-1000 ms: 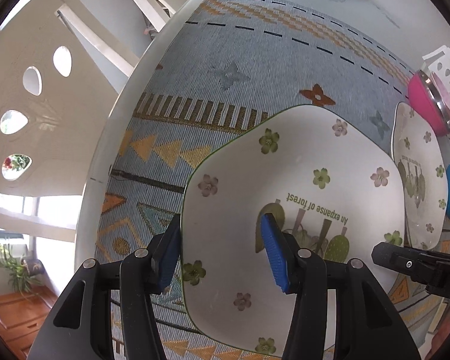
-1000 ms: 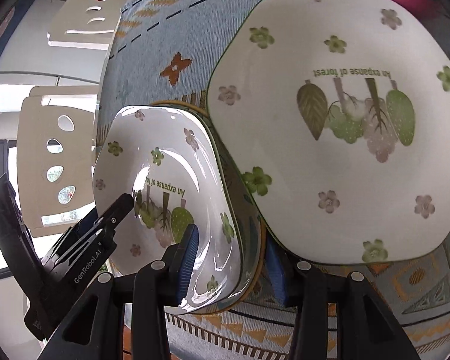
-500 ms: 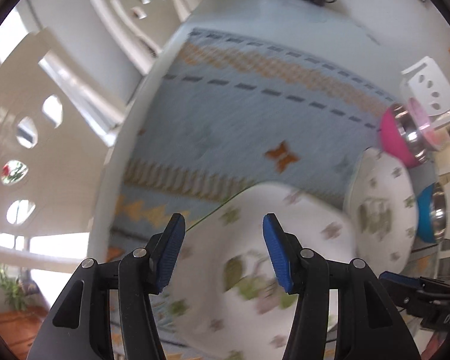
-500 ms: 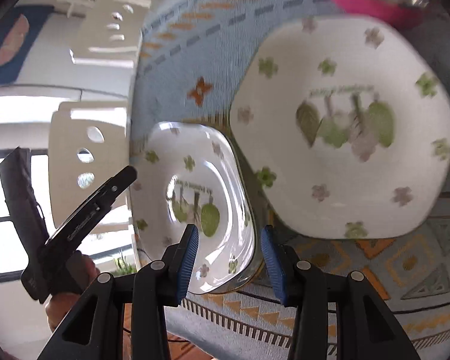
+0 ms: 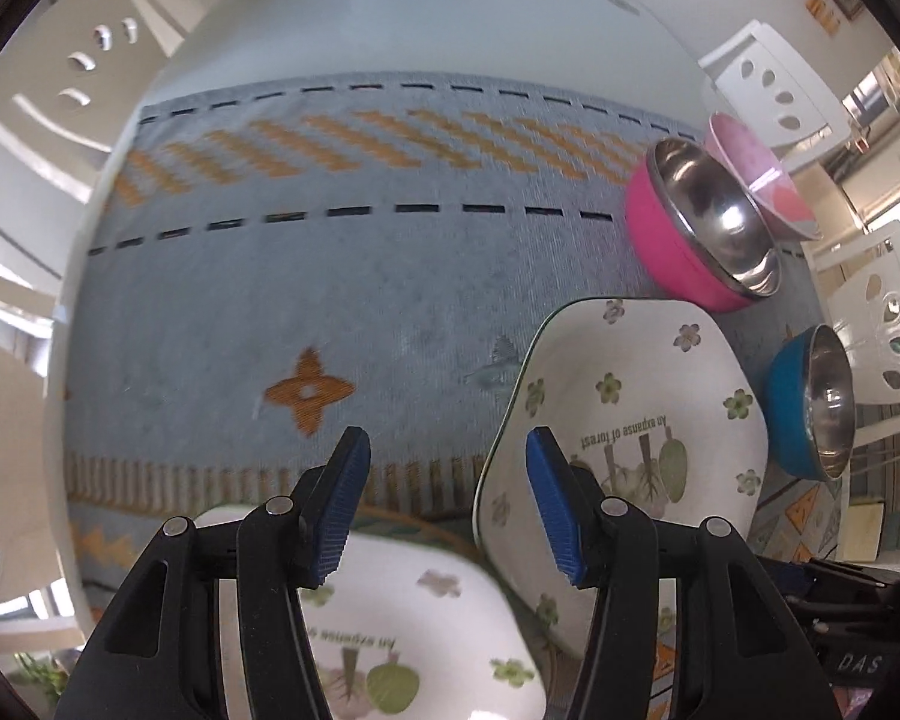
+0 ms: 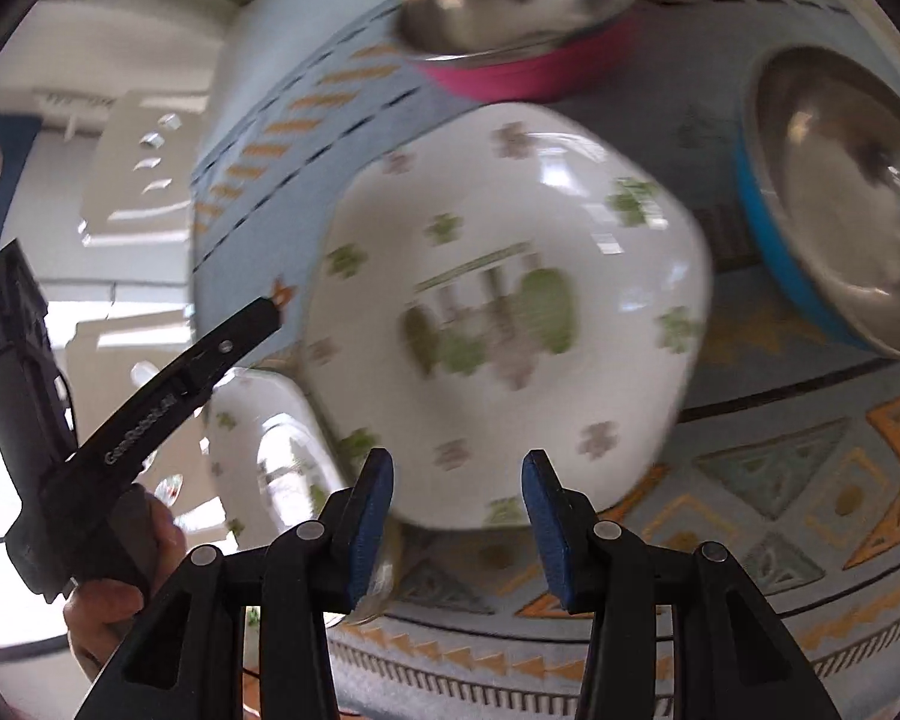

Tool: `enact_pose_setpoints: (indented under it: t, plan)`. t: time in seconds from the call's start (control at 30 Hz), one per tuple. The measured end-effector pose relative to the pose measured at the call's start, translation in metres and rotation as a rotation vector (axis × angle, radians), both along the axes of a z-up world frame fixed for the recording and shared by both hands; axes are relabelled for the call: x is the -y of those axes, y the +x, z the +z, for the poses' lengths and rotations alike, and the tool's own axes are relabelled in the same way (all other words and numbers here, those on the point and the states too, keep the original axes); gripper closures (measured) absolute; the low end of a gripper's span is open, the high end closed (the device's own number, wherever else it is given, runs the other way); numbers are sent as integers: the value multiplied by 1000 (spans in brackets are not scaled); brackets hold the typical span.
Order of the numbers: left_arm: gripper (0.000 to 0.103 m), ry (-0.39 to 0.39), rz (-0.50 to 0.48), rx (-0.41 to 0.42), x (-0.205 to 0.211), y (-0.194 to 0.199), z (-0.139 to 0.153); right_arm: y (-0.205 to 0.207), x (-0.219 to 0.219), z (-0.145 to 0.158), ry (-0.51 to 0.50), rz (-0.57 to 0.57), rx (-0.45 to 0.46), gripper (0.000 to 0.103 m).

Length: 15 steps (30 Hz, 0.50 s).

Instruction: Organize plates and bowls

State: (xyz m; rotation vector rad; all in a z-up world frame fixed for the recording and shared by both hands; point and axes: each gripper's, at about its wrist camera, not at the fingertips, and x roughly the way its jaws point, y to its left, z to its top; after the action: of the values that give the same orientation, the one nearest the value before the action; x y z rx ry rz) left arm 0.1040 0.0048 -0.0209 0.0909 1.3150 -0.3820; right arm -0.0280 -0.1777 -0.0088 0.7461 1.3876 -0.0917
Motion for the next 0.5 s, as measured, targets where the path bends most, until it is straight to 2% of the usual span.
enact_pose_setpoints:
  t: [0.13, 0.3, 0.5]
  plan:
    - [52, -11, -35, -35, 13, 7, -11, -5, 22, -9, -26, -59, -29, 60]
    - [52, -7, -88, -61, 34, 7, -24, -9, 38, -8, -16, -113, -15, 60]
    - [53, 32, -75, -79, 53, 2, -40, -19, 48, 2, -84, -97, -41, 57]
